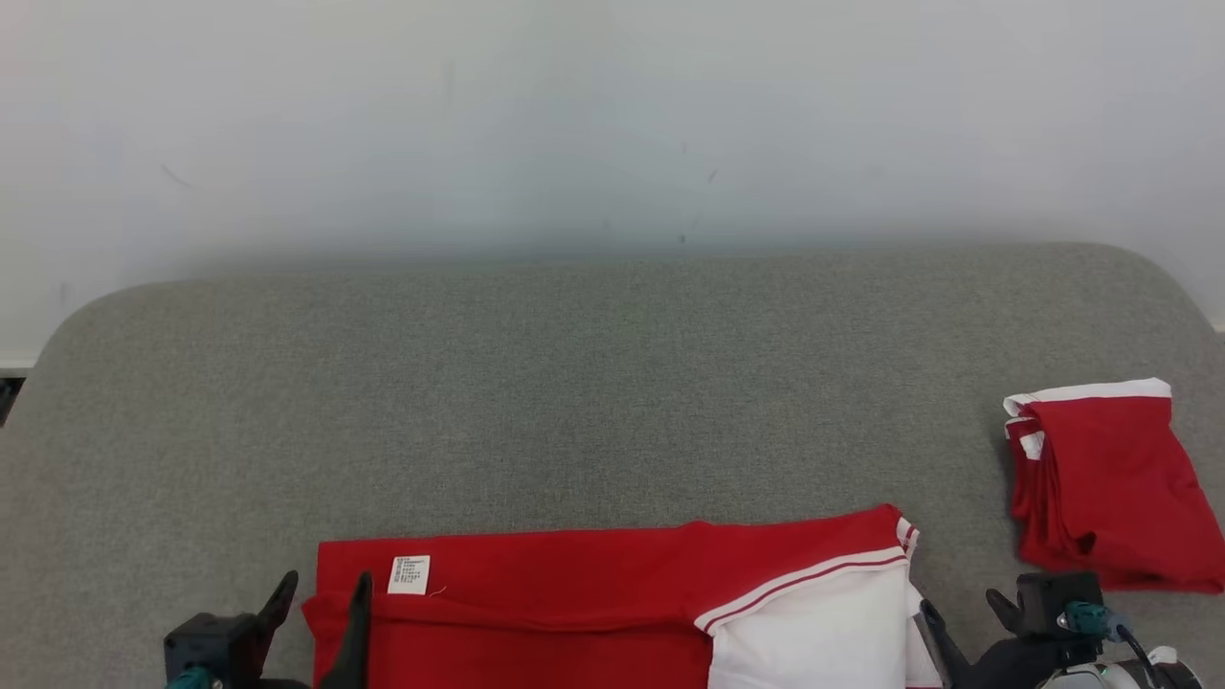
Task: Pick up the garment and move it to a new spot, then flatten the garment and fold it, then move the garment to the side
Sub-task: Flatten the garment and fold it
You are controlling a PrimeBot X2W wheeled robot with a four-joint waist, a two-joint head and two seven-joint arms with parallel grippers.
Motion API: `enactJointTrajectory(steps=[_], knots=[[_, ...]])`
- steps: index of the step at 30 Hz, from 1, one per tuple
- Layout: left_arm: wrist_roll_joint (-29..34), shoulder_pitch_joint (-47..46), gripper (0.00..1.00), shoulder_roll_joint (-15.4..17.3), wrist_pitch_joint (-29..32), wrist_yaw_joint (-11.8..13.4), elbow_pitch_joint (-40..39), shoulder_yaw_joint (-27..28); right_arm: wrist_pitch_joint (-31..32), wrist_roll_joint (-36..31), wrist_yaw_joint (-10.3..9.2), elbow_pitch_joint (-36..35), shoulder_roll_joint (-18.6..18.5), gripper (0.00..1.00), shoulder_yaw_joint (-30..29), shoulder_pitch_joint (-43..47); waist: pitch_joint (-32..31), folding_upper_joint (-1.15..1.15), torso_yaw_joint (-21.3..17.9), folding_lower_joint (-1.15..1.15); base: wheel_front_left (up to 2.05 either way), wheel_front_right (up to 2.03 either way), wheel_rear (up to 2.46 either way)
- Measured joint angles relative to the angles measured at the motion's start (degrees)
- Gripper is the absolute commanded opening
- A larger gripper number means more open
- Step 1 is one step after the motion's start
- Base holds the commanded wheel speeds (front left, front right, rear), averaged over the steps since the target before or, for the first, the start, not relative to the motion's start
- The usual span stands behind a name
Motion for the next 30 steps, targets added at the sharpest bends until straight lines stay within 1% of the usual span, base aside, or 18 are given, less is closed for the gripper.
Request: enactJointTrajectory(steps=[10, 17, 30], knots=[[0.9, -1.3, 1.00, 0.0, 1.0, 0.0, -0.9, -0.2, 5.8, 0.0, -0.01, 4.8, 1.3, 1.00, 1.7, -4.4, 2.3, 0.00, 1.9, 0.00, 0.00, 0.00, 0.00], [0.9, -3.1, 1.00, -0.1, 1.5, 0.0, -0.9, -0.5, 8.5, 0.5, -0.09, 8.3, 2.2, 1.00, 1.0, -5.4, 3.2, 0.00, 2.7, 0.00, 0.00, 0.00, 0.00], [1.3, -3.4, 1.00, -0.1, 1.6, 0.0, -0.9, -0.5, 9.3, 3.5, -0.25, 11.3, 4.4, 1.00, -0.6, -6.6, 3.7, 0.00, 3.2, 0.00, 0.00, 0.00, 0.00]])
